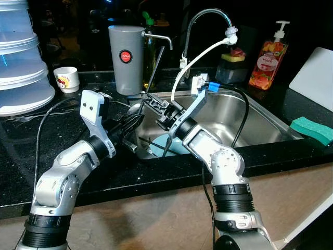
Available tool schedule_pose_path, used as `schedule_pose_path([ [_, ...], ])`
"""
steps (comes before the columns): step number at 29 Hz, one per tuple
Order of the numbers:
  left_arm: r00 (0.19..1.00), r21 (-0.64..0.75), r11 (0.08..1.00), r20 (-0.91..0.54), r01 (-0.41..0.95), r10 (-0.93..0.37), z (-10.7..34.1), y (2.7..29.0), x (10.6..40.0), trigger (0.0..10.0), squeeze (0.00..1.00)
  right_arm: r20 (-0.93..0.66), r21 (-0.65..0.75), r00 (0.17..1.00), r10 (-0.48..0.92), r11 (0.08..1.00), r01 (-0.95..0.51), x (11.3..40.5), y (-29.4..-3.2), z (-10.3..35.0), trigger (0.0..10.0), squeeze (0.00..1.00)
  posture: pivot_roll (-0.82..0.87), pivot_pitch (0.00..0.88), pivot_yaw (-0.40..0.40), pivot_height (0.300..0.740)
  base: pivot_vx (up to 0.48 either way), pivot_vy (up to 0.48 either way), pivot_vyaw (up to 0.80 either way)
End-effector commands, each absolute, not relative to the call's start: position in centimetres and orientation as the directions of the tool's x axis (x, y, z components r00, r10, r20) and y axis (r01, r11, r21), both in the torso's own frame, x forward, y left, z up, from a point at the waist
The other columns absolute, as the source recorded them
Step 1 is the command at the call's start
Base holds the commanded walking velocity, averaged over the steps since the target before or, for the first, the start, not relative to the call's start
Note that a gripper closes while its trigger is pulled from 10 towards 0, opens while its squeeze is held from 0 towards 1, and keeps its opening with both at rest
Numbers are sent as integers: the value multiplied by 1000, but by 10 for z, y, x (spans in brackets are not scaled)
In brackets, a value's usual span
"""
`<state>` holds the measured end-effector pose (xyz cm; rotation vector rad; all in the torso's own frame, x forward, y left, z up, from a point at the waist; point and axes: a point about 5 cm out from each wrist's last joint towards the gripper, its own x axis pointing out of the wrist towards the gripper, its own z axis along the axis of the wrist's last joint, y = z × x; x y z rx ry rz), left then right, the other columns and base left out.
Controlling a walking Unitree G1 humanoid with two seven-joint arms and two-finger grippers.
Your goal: Kitchen organization
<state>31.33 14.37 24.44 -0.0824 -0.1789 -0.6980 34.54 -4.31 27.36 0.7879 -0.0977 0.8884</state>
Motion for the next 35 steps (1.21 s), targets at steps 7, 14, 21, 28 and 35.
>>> schedule_pose_path([
  [7, 822, -9, 826, 101, 564, -560, 230, 153, 322, 10000, 1000, 390, 493, 738, 551, 552, -673, 361, -60, 283, 0, 0, 27, 0, -1, 740, 0, 0, 0],
  [14, 895, 44, 903, 116, 428, -430, 233, 172, 331, 10000, 0, 298, 224, 885, 358, 875, -430, 387, -99, 256, 0, 0, 22, 0, 5, 740, 0, 0, 0],
  [21, 802, 180, 791, 15, 585, -597, 224, 143, 322, 10000, 0, 172, -138, 868, 466, 884, -447, 382, -80, 204, 0, 0, 17, 0, 3, 740, 0, 0, 0],
  [28, 785, 230, 759, -43, 610, -618, 213, 131, 320, 10000, 0, 124, -90, 873, 472, 881, -464, 372, -58, 160, 0, 0, 35, 0, -20, 740, 0, 0, 0],
  [35, 841, 260, 801, -123, 540, -527, 202, 147, 323, 10000, 0, 140, -109, 861, 488, 872, -477, 373, -53, 162, 3961, 0, 36, 0, -26, 740, 0, 0, 0],
])
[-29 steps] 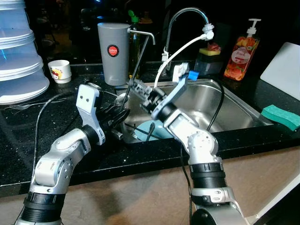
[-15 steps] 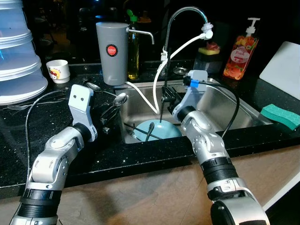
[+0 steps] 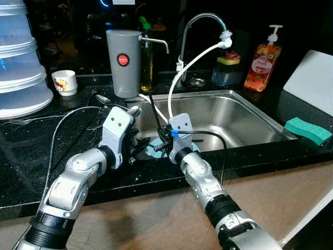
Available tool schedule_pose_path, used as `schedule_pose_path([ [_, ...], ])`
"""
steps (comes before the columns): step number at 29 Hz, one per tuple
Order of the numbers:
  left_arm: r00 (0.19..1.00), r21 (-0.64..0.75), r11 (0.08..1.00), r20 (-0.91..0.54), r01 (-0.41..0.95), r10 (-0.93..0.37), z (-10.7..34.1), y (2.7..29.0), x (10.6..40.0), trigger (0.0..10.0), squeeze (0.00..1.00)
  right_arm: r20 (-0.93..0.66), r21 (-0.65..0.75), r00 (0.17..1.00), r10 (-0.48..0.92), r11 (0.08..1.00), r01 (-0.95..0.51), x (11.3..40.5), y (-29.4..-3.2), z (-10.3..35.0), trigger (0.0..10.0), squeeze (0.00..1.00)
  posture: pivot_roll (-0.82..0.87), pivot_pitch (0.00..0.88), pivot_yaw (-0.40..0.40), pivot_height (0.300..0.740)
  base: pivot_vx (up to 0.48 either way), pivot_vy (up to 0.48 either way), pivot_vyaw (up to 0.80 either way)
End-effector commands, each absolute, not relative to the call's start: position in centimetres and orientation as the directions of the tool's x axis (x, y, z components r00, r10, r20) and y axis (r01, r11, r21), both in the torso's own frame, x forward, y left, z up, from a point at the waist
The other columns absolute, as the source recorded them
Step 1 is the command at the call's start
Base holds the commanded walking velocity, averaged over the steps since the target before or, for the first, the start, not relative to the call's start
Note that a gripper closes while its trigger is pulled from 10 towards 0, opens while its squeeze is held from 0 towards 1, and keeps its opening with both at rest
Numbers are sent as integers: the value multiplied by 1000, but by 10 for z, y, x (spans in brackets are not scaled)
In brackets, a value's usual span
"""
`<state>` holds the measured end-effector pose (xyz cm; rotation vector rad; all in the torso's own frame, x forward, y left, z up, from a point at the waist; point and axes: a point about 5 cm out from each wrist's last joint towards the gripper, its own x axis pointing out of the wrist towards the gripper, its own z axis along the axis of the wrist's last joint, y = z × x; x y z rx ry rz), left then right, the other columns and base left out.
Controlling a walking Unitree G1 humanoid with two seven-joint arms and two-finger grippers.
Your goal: Kitchen organization
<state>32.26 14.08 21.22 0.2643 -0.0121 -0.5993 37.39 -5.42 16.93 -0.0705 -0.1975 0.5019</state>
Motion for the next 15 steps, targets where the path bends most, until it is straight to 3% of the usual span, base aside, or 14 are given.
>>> schedule_pose_path([
  [1, 847, 267, 805, -138, 530, -513, 200, 149, 324, 10000, 0, 143, -106, 862, 487, 873, -476, 374, -54, 163, 4314, 0, 37, 0, -25, 740, 0, 0, 0],
  [4, 848, 269, 804, -140, 530, -512, 199, 150, 324, 10000, 0, 144, -104, 862, 486, 874, -475, 374, -55, 163, 4980, 0, 37, 0, -25, 740, 0, 0, 0],
  [5, 849, 272, 804, -142, 528, -509, 199, 150, 324, 10000, 0, 144, -101, 862, 486, 874, -476, 375, -55, 162, 6941, 0, 37, 0, -23, 740, 0, 0, 0],
  [6, 850, 274, 805, -145, 526, -506, 199, 151, 325, 10000, 0, 144, -98, 864, 482, 876, -473, 375, -56, 162, 7922, 0, 37, 0, -23, 740, 0, 0, 0],
  [7, 851, 277, 806, -147, 524, -504, 198, 151, 326, 10000, 0, 143, -92, 866, 478, 878, -470, 376, -57, 162, 10000, 0, 37, 0, -21, 740, 0, 0, 0],
  [8, 852, 277, 806, -147, 524, -503, 198, 151, 326, 10000, 0, 140, -82, 868, 477, 879, -470, 376, -58, 162, 10000, 0, 37, 0, -21, 740, 0, 0, 0],
  [9, 852, 278, 805, -148, 524, -503, 198, 151, 326, 10000, 0, 140, -81, 871, 472, 882, -465, 377, -59, 161, 10000, 718, 36, 0, -19, 740, 0, 0, 0],
  [10, 848, 285, 799, -152, 530, -508, 197, 150, 327, 10000, 0, 125, -67, 874, 470, 883, -465, 378, -60, 160, 10000, 1000, 36, 0, -20, 740, 0, 0, 0],
  [14, 845, 280, 798, -150, 534, -513, 198, 149, 328, 10000, 0, 73, -58, 883, 464, 886, -461, 380, -61, 157, 10000, 1000, 37, 0, -22, 740, 0, 0, 0],
  [15, 847, 281, 799, -150, 531, -510, 198, 149, 328, 10000, 0, 42, -64, 892, 451, 892, -448, 382, -62, 156, 10000, 945, 35, 0, -22, 740, 0, 0, 0],
])
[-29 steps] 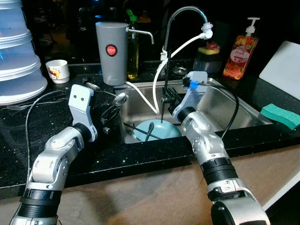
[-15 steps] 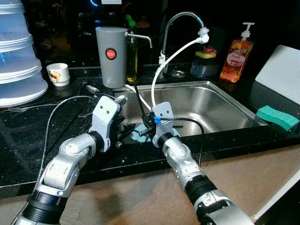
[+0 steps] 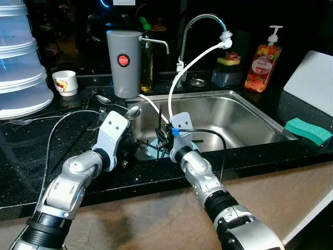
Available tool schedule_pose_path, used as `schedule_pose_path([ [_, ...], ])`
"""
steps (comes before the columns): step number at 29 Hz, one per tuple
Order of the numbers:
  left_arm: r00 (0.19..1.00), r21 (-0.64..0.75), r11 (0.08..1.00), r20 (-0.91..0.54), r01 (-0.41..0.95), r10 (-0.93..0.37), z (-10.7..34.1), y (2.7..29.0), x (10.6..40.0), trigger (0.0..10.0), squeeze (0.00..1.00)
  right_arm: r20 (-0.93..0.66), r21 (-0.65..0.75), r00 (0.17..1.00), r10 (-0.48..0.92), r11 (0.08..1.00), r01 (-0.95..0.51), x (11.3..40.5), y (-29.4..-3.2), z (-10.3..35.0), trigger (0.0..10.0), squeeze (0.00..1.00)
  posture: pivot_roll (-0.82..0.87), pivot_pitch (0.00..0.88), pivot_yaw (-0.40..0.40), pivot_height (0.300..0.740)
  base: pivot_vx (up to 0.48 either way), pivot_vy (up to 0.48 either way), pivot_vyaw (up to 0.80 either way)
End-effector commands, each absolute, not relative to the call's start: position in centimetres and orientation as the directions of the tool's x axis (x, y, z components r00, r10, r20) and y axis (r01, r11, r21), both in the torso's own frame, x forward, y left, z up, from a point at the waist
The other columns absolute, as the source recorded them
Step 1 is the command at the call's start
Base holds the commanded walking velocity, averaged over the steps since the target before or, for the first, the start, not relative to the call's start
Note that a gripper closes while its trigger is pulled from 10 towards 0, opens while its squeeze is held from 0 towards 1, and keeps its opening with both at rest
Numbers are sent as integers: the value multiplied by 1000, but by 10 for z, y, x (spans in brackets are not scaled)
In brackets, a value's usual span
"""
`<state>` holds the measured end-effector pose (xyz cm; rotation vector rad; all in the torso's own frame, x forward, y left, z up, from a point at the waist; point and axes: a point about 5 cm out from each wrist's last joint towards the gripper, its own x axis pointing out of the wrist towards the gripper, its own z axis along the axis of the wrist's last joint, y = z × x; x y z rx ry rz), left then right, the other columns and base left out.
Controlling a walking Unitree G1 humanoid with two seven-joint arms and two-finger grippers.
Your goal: Kitchen organization
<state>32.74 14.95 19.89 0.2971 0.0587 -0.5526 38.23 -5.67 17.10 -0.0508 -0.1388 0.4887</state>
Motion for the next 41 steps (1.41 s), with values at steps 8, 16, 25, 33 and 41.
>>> schedule_pose_path([
  [8, 959, 317, 905, -86, 285, -272, 215, 182, 341, 10000, 0, 109, 53, 899, 424, 901, -431, 395, -75, 193, 10000, 0, 25, 0, -28, 740, 0, 0, 0],
  [16, 998, 347, 936, -6, 54, -55, 251, 215, 346, 10000, 451, 166, 49, 825, 541, 831, -555, 388, -65, 219, 10000, 0, 22, 0, -26, 740, 0, 0, 0],
  [25, 959, 217, 975, -262, -55, 112, 227, 242, 332, 10000, 1000, 38, 41, 688, 725, 687, -726, 364, -36, 212, 10000, 0, 29, 0, -26, 740, 0, 0, 0],
  [33, 905, 122, 992, -426, 41, 15, 202, 235, 326, 10000, 0, -36, 47, 672, 739, 673, -738, 358, -36, 212, 10000, 0, 40, 0, -36, 740, 0, 0, 0],
  [41, 843, 143, 985, -538, 94, -3, 189, 233, 320, 0, 0, -61, 107, 641, 766, 643, -758, 350, -30, 214, 10000, 0, 38, 0, -27, 740, 0, 0, 0],
])
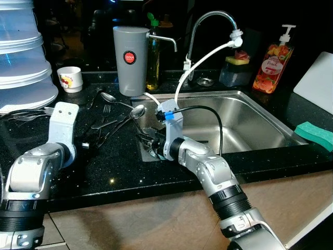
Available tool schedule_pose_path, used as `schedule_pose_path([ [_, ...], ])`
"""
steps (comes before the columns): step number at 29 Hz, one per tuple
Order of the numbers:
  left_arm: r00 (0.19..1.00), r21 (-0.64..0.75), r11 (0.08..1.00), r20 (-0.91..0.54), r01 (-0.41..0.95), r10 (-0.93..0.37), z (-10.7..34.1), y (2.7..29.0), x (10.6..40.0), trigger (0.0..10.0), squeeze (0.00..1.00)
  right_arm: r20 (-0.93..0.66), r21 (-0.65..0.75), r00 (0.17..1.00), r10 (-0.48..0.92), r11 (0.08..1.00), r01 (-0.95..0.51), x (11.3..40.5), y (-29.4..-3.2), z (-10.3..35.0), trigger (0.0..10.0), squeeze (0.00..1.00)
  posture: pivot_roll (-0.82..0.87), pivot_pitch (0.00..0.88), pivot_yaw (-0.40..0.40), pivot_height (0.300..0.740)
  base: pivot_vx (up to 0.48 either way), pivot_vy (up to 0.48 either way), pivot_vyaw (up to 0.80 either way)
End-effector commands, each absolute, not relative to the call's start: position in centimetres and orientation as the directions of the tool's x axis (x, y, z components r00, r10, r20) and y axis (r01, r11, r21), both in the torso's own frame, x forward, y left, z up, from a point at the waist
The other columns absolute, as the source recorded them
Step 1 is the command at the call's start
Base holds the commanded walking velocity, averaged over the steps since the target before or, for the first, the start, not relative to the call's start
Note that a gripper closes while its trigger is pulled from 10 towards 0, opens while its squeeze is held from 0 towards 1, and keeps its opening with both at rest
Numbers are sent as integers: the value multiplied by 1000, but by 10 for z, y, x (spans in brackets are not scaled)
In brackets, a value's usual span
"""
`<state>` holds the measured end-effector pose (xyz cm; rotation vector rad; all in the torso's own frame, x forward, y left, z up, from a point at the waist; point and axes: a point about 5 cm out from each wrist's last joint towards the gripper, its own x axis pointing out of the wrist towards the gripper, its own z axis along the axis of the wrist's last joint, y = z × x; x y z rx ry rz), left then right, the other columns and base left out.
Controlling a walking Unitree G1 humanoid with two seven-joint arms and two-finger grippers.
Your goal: Kitchen organization
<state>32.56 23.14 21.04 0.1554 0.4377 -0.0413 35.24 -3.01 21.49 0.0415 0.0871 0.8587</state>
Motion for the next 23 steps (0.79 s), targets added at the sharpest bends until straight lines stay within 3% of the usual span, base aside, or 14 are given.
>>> schedule_pose_path([
  [1, 843, 143, 985, -538, 94, -3, 189, 233, 320, 0, 0, -61, 107, 641, 766, 643, -758, 350, -30, 214, 10000, 0, 38, 0, -27, 740, 0, 0, 0],
  [23, 883, 267, 963, -441, -41, 160, 210, 255, 322, 0, 0, -19, 274, 673, 740, 651, -708, 353, -38, 223, 10000, 0, 42, 0, -28, 740, 0, 0, 0],
])
